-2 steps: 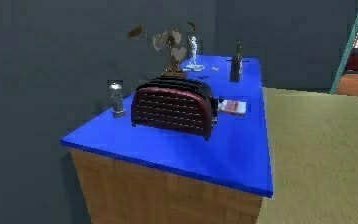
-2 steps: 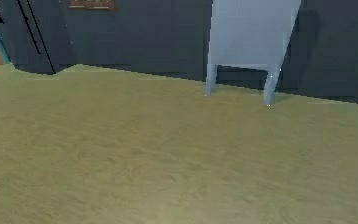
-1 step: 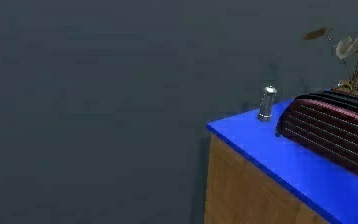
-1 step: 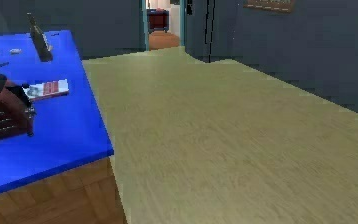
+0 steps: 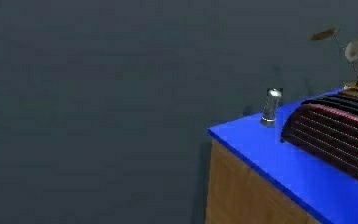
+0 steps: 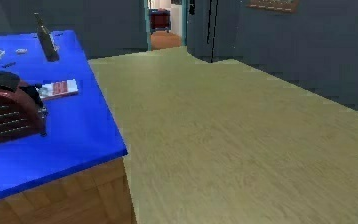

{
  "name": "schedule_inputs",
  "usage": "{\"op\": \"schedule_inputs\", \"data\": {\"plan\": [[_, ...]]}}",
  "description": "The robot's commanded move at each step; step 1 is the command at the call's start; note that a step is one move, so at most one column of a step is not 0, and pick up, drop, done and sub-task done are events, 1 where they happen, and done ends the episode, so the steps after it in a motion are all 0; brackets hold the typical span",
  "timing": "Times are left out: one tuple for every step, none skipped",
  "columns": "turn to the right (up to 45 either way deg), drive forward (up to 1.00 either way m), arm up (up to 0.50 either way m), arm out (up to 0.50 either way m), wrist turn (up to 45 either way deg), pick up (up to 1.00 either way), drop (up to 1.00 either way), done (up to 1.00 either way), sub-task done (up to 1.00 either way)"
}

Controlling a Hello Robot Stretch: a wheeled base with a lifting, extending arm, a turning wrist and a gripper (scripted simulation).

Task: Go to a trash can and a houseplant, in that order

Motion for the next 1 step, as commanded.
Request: {"op": "schedule_inputs", "data": {"plan": [[42.0,0.00,0.00,0.00,0.0,0.00,0.00,0.00,0.00]]}}
